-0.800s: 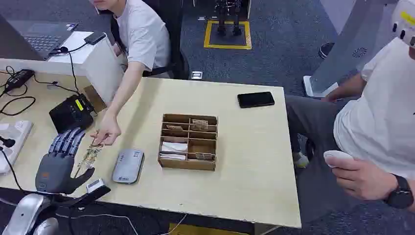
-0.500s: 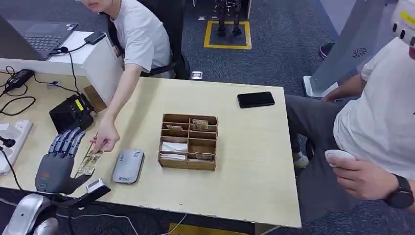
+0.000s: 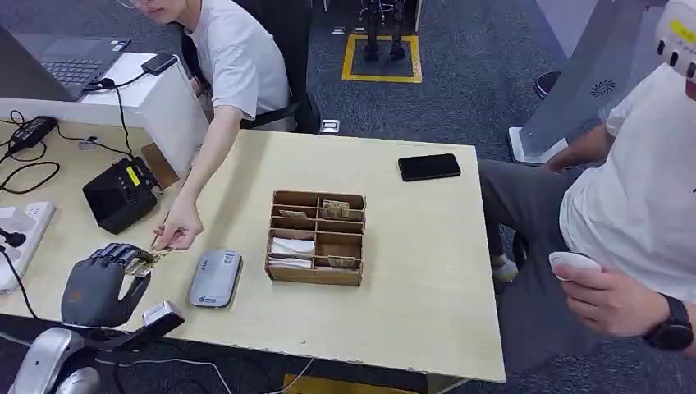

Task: Pass the card to the sensor for recognition and then transmit it.

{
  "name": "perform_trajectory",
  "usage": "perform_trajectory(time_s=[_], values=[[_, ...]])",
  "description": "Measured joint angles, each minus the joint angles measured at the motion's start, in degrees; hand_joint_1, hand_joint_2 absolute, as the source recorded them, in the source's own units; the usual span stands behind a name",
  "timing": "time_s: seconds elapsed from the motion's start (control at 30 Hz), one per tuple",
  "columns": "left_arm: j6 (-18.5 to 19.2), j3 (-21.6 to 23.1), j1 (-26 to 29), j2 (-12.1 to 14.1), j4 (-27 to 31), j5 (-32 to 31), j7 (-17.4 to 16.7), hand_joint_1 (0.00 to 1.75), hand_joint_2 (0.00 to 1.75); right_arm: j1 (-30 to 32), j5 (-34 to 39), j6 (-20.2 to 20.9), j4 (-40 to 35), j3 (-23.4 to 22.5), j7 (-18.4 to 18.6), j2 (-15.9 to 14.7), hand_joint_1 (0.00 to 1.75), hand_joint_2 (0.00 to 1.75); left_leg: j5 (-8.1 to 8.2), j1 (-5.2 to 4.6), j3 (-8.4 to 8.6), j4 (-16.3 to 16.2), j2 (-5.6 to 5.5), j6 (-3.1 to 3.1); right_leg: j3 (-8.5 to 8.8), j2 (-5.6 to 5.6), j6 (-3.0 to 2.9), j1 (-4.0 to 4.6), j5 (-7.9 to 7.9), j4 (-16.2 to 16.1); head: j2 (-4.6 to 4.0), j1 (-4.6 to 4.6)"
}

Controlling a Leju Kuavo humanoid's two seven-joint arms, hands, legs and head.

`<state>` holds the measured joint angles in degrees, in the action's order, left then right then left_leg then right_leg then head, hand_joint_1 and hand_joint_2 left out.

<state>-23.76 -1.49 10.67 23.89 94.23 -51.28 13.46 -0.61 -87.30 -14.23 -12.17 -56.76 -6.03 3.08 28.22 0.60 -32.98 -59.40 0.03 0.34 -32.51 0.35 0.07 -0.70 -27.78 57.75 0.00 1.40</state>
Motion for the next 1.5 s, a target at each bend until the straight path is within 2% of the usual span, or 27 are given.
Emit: perform_trajectory(time_s=[0.2, 0.37, 0.63, 0.7, 0.77, 0.87, 0.93, 1.0, 1.13, 1.23, 1.4, 1.5], values=[[0.0, 0.0, 0.1, -0.7, 0.3, 1.8, 1.0, 1.75, 1.75, 0.0, -0.7, 0.0, 0.0, -0.1, -0.1, 0.0, 0.00, 0.00, 0.00, 0.00, 0.00, 0.0, 0.00, 0.00, 0.00, -0.01, 0.00, 0.00, 0.00, 0.0, 0.00, 0.00], [-0.5, 0.0, 0.5, -1.4, 1.4, 7.0, 5.5, 1.75, 1.75, 0.0, -0.9, 0.0, 0.0, -0.1, -0.3, 0.0, 0.00, 0.00, 0.00, -0.01, 0.00, 0.0, 0.00, 0.00, 0.01, -0.01, 0.00, 0.00, 0.00, 0.0, 0.00, 0.00], [-0.3, -0.1, 0.6, -2.3, 2.1, 8.7, 6.1, 1.75, 1.75, 0.0, -0.9, -0.1, 0.0, -0.1, -0.4, 0.0, 0.00, 0.00, 0.00, 0.00, 0.00, 0.0, -0.01, 0.00, 0.01, -0.01, 0.00, 0.00, 0.00, 0.0, 0.00, 0.00], [0.8, -0.1, 0.6, -2.7, 2.4, 10.2, 6.4, 1.75, 1.75, 0.0, -0.9, -0.3, 0.0, -0.1, -0.4, 0.0, 0.00, 0.00, 0.00, 0.00, 0.01, 0.0, -0.01, 0.00, 0.01, -0.01, 0.00, 0.00, 0.00, 0.0, 0.00, 0.00], [4.6, -0.1, 0.5, -3.5, 2.9, 14.2, 6.2, 1.75, 1.75, 0.0, -0.8, -0.5, 0.0, -0.4, -0.3, 0.0, 0.00, 0.00, 0.00, -0.01, 0.01, 0.0, 0.00, 0.00, 0.01, -0.01, 0.00, 0.00, 0.00, 0.0, 0.00, 0.00], [12.4, -0.1, -0.2, -5.6, 3.5, 23.0, 3.5, 1.75, 1.75, 0.0, -0.6, -0.9, 0.0, -0.8, 0.0, 0.2, 0.00, 0.00, 0.00, -0.02, 0.01, 0.0, -0.02, 0.00, 0.02, -0.02, 0.01, 0.00, 0.01, 0.0, 0.00, 0.00], [17.2, 0.0, -0.9, -7.2, 4.0, 27.8, 0.1, 1.75, 1.75, 0.0, -0.5, -1.1, 0.0, -1.3, 0.4, 0.3, 0.00, 0.00, 0.00, -0.02, 0.01, 0.0, -0.01, 0.00, 0.01, -0.02, 0.01, 0.00, 0.02, 0.0, 0.00, 0.00], [18.6, 0.0, -1.3, -8.2, 4.1, 29.1, -1.9, 1.75, 1.75, 0.0, -0.5, -1.3, 0.0, -1.7, 0.7, 0.6, 0.00, 0.00, 0.00, -0.02, 0.02, 0.0, -0.01, 0.00, 0.01, -0.01, 0.01, -0.01, 0.02, 0.0, 0.00, 0.00], [19.7, 0.0, -2.4, -9.6, 4.1, 28.5, -7.1, 1.75, 1.75, 0.0, -0.5, -1.7, 0.0, -2.4, 0.8, 1.0, 0.00, 0.00, 0.00, -0.01, 0.03, 0.0, 0.00, 0.00, 0.00, 0.00, 0.01, 0.00, 0.02, 0.0, 0.00, -0.02], [19.5, 0.0, -3.3, -10.4, 3.6, 28.9, -9.3, 1.75, 1.75, 0.0, -0.6, -1.9, 0.0, -3.0, 1.0, 1.2, 0.00, 0.00, 0.00, -0.01, 0.03, 0.0, -0.01, 0.00, 0.00, -0.01, 0.01, 0.00, 0.02, 0.0, 0.00, 0.00], [19.0, 0.0, -4.3, -11.3, 2.1, 29.1, -10.6, 1.75, 1.75, 0.1, -0.6, -1.9, 0.0, -3.4, 1.4, 1.4, 0.00, 0.00, 0.00, -0.01, 0.03, 0.0, 0.00, 0.00, 0.00, 0.00, 0.01, 0.00, 0.02, 0.0, 0.00, 0.02], [16.9, 0.0, -4.8, -11.8, 1.2, 26.7, -11.1, 1.75, 1.75, 0.0, -1.0, -1.9, 0.0, -3.4, 1.6, 1.5, 0.00, 0.00, 0.00, -0.02, 0.03, 0.0, 0.00, 0.00, 0.00, 0.00, 0.01, -0.01, 0.02, 0.0, 0.00, -0.02]])
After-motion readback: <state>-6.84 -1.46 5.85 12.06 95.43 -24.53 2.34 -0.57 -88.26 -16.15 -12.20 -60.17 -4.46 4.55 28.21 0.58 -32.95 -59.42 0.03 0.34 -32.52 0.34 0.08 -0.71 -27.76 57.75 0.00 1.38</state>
